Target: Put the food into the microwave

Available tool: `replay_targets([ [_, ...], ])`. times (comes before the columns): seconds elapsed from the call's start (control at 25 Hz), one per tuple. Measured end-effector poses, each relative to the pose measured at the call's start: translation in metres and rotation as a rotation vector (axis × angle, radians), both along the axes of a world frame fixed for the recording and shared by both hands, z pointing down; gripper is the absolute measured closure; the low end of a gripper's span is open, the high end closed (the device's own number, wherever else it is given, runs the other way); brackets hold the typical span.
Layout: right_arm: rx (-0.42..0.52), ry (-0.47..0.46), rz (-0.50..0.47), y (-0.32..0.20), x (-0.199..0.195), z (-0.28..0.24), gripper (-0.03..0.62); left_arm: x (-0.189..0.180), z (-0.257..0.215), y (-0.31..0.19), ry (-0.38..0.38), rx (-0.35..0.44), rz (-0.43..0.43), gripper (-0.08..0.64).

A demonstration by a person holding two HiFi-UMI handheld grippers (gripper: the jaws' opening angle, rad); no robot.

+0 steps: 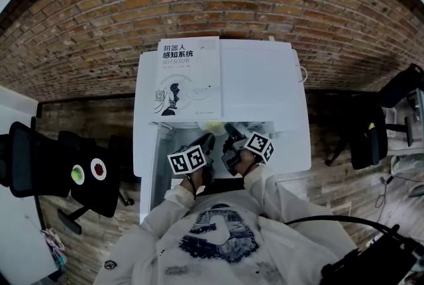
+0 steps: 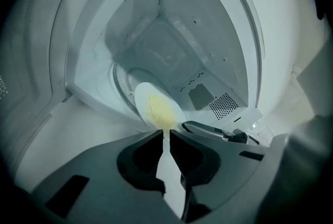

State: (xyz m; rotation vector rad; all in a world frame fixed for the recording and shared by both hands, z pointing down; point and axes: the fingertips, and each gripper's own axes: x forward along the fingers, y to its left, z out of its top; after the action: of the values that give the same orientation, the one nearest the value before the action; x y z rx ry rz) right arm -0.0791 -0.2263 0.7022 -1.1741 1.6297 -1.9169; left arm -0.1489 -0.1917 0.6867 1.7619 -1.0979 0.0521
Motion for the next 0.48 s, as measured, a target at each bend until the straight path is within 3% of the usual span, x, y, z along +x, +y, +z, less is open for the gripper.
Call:
replay_targets([
  [0.48, -0.002, -0.008, -0.01, -0.0094, -0.0102, 0.002, 0.505, -0.0017, 0.0009, -0.0096, -0.019, -0.001, 0.003, 0.525],
])
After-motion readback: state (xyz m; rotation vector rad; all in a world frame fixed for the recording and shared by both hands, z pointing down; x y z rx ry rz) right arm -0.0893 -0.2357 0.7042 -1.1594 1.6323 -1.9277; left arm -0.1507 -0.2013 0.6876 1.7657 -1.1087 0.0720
